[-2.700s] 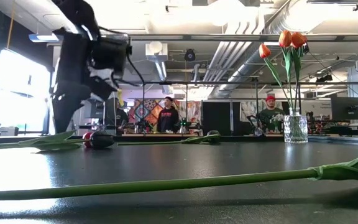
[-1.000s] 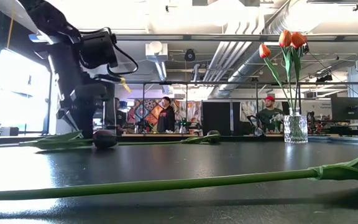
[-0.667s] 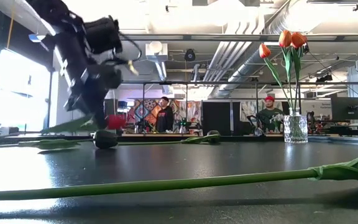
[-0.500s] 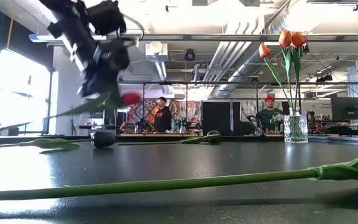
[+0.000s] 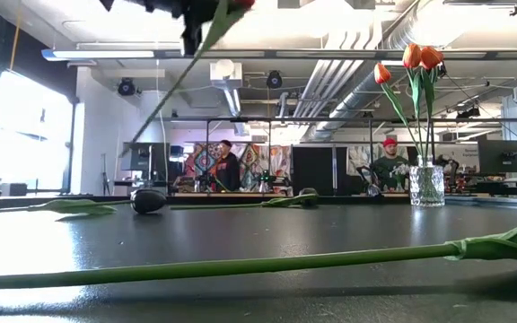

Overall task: Sort flowers into vase by color
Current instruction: Put the red tulip into the violet flower vase

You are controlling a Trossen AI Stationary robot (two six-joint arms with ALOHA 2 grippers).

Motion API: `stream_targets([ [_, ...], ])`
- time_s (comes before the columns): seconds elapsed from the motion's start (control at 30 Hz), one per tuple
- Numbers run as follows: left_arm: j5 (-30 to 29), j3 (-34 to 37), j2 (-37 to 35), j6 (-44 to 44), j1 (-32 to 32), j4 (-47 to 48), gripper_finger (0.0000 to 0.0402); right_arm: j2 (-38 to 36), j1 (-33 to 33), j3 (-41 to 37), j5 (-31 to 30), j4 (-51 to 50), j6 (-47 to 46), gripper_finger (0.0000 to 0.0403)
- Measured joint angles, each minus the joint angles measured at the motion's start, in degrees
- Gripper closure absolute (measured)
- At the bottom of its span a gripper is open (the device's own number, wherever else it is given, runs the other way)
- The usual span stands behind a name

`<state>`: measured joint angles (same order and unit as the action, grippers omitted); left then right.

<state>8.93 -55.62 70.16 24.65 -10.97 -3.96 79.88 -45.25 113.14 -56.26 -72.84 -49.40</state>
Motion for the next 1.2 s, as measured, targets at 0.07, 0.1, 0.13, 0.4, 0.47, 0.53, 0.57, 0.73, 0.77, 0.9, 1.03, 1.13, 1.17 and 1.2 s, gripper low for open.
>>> stream_targets([
  [0.07, 0.0, -0.3, 0.6, 1.0, 0.4, -7.5, 0.0398, 0.1, 0.0, 0.0, -1.1, -0.2, 0.1, 0.0328],
  [0.1, -0.1, -0.6, 1.2, 1.6, 0.6, -11.9, 0.0398, 0.3, 0.2, 0.0, -2.0, -0.1, 0.4, 0.0321],
  [0.13, 0.0, -0.8, 1.8, 2.0, 0.8, -15.7, 0.0398, 0.6, 0.5, 0.0, -2.4, -0.1, 1.2, 0.0313],
  [0.4, 3.0, -12.4, 12.3, 1.6, 4.6, -26.6, 0.0398, 1.8, 6.7, 0.0, 0.5, 0.9, 3.7, 0.0222],
  [0.47, 3.0, -16.5, 15.7, 0.5, 5.6, -26.3, 0.0398, 2.2, 8.7, 0.0, 4.0, 1.8, 5.7, 0.02],
  [0.53, 3.1, -20.9, 18.8, -0.7, 6.3, -26.2, 0.0398, 2.7, 10.5, 0.0, 6.2, 3.3, 8.3, 0.0183],
  [0.57, 3.1, -23.0, 20.3, -1.0, 6.5, -26.3, 0.0398, 3.0, 11.0, 0.0, 6.9, 3.8, 9.6, 0.0177],
  [0.73, 6.9, -32.6, 26.8, -1.3, 7.0, -26.3, 0.0398, 4.4, 13.6, 0.0, 7.1, 4.3, 11.9, 0.0167],
  [0.77, 7.9, -34.1, 27.9, -1.3, 7.0, -26.1, 0.0398, 4.6, 13.9, 0.0, 7.2, 4.3, 12.1, 0.0167],
  [0.9, 11.2, -38.4, 31.0, -0.9, 7.2, -26.0, 0.0398, 4.7, 14.9, 0.0, 7.2, 5.8, 12.5, 0.0167],
  [1.03, 13.0, -40.1, 32.6, -0.8, 7.6, -25.7, 0.0398, 4.7, 15.1, 0.0, 7.4, 8.0, 13.4, 0.0178],
  [1.13, 13.0, -40.3, 33.1, -1.8, 7.8, -26.1, 0.0398, 4.7, 15.4, 0.0, 9.0, 9.3, 13.9, 0.0206],
  [1.17, 13.0, -40.3, 33.2, -1.5, 7.8, -26.0, 0.0398, 4.8, 15.6, 0.0, 9.8, 9.4, 13.9, 0.0219],
  [1.2, 13.0, -40.3, 33.2, -1.0, 7.8, -25.9, 0.0398, 4.9, 15.7, 0.0, 10.3, 9.5, 13.9, 0.0232],
])
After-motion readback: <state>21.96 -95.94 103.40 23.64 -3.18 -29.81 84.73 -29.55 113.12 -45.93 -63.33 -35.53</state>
